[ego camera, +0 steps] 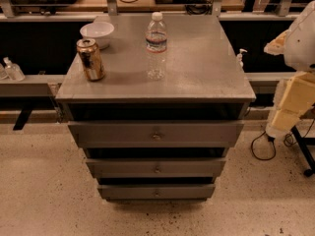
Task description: Open bottom drawer
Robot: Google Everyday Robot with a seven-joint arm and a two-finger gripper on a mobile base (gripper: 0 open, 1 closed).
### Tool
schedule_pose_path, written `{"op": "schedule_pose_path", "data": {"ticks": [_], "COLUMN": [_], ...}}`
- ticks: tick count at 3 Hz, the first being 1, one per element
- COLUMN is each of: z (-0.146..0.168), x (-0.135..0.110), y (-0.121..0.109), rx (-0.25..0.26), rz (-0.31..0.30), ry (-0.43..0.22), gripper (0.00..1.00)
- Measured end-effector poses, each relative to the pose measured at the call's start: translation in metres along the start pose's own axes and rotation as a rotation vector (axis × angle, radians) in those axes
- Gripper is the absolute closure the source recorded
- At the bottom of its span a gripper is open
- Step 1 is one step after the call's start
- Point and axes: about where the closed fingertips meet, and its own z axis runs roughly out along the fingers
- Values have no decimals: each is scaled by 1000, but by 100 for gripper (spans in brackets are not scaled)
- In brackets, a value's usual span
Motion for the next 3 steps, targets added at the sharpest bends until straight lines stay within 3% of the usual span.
{"op": "schedule_pose_path", "data": {"ticks": [1, 2, 3], "z": [1, 27, 60], "x": [-1, -14, -39], "y": [1, 10, 53], "rx": [0, -4, -17], "rz": [1, 19, -27], "ry": [-7, -131, -290], "gripper": [0, 0, 0]}}
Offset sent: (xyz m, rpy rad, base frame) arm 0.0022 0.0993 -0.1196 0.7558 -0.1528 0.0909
